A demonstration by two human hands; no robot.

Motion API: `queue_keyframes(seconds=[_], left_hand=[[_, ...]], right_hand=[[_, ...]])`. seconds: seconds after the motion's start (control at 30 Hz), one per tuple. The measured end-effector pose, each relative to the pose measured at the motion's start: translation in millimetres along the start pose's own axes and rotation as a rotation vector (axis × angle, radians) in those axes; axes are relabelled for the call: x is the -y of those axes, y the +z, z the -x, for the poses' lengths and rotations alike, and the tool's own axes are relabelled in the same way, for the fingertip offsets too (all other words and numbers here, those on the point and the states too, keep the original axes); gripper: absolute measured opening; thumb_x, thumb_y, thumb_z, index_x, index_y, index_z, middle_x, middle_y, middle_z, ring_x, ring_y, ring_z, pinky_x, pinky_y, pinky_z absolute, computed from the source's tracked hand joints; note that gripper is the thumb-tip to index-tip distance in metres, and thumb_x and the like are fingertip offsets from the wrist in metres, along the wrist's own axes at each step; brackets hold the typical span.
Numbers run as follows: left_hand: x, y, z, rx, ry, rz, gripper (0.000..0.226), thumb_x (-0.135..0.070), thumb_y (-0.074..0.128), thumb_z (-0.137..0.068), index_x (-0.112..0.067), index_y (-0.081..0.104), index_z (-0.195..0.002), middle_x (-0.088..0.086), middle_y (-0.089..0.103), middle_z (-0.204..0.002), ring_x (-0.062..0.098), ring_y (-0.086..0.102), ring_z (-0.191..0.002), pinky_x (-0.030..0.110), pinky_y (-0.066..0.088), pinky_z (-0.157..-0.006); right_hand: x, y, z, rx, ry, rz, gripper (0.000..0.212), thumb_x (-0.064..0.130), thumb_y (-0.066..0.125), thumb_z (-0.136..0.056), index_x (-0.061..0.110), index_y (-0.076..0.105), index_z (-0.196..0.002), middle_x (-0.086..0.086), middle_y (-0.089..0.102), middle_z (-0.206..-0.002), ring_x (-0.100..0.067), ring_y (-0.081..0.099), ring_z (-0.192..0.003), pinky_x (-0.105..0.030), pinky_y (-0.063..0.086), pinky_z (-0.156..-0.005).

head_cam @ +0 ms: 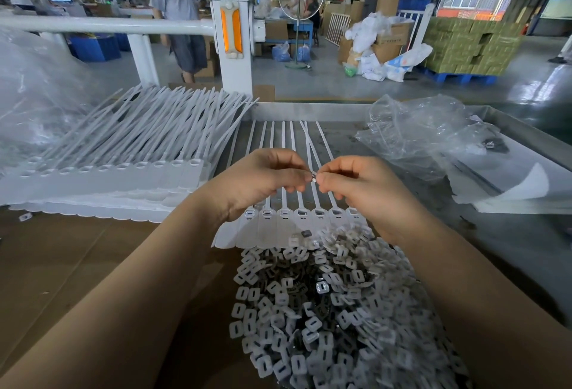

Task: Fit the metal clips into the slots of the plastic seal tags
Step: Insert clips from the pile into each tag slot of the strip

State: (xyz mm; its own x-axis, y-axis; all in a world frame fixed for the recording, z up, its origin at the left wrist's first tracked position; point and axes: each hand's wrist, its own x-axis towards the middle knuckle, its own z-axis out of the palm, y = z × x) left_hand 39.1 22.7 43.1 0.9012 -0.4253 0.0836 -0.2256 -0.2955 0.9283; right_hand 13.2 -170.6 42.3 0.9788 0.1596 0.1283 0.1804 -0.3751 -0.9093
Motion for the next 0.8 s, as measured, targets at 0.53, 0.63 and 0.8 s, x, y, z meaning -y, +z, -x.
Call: queue_keyframes(seconds=[0.53,0.63,0.8], left_hand=[[2,5,-4,0.009,-0.004,-0.013,0.006,-0.017,0.067,-0.091,-0.016,0.072,-0.088,-0.007,0.068,-0.071,0.002,0.056,-0.066,0.008,0.041,-0.057],[3,9,-5,-0.005,-0.019,-0.03,0.007,-0.016,0.066,-0.09,-0.018,0.071,-0.086,-0.007,0.067,-0.07,0.001,0.055,-0.065,0.009,0.04,-0.055],[6,21,-8,-0.047,-0.023,-0.072,0.008,-0.016,0.067,-0.089,-0.019,0.07,-0.082,-0.004,0.067,-0.072,0.003,0.055,-0.065,0.012,0.043,-0.058]], right_hand=[[-2,1,-3,-0.04,0.06,0.023,0.011,0.018,0.066,-0.087,0.023,0.072,-0.08,0.013,0.064,-0.065,0.006,0.051,-0.053,-0.022,0.039,-0.061],[-3,1,-4,-0.044,0.076,0.052,0.011,0.016,0.066,-0.085,0.024,0.071,-0.079,0.016,0.062,-0.061,0.005,0.05,-0.052,-0.022,0.04,-0.061],[-7,-1,-4,-0.046,0.084,0.12,0.01,0.017,0.066,-0.086,0.023,0.071,-0.081,0.015,0.061,-0.061,0.004,0.052,-0.054,-0.02,0.041,-0.061]])
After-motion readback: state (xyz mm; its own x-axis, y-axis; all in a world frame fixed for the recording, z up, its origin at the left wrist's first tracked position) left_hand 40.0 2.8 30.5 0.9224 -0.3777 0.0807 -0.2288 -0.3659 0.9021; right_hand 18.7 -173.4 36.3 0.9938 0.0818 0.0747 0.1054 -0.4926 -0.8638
